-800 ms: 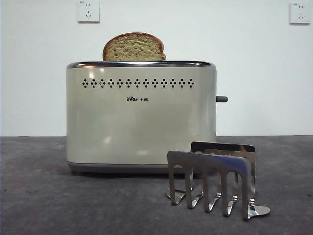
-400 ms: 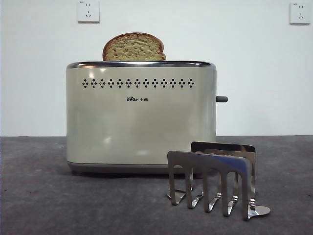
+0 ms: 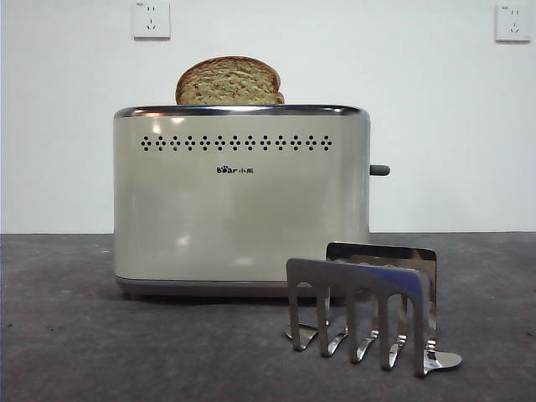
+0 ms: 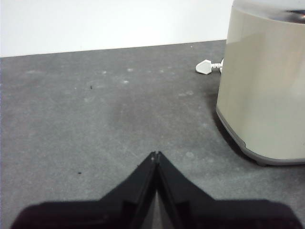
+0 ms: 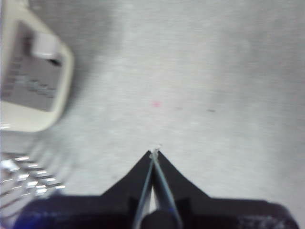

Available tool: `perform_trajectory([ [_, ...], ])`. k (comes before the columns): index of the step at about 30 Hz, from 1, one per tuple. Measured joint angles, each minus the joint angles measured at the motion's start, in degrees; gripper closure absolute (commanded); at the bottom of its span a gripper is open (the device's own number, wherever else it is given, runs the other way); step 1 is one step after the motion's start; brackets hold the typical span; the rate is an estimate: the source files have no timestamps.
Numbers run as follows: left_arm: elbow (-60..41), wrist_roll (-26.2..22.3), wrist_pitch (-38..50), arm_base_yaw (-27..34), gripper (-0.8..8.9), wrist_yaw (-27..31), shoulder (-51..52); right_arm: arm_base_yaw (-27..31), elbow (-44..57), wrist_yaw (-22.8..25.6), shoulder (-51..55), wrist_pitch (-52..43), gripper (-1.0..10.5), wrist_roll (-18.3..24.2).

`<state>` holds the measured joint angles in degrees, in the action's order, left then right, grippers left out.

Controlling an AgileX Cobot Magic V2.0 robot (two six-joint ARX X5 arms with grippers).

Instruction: Pick up a slice of bread from the rack,put the bread on the toaster,press the button

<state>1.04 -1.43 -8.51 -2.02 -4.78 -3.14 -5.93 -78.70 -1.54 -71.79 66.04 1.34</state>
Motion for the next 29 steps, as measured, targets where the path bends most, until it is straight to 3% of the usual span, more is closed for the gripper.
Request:
perform_trajectory([
  [7, 0.0, 0.0, 0.0, 0.0, 8.15, -0.1, -0.9, 0.0, 9.9, 2.5, 12.9, -11.8, 9.5, 2.0],
  [10, 0.0, 0.0, 0.0, 0.0, 8.15, -0.1, -1.2, 0.3, 22.0, 3.3, 25.9, -26.5, 9.5, 2.6],
  [16, 0.0, 0.0, 0.0, 0.0, 8.15, -0.1, -1.3, 1.8, 45.3, 11.2, 48.0, -48.8, 9.5, 3.0],
  [23, 0.0, 0.0, 0.0, 0.0, 8.15, -0.1, -1.4, 1.8, 66.9, 12.3, 68.6, -49.4, 9.5, 3.0],
  [29, 0.0, 0.0, -0.2, 0.0, 8.15, -0.1, -1.4, 1.8, 75.8, 10.4, 70.8, -51.1, 9.5, 3.1],
])
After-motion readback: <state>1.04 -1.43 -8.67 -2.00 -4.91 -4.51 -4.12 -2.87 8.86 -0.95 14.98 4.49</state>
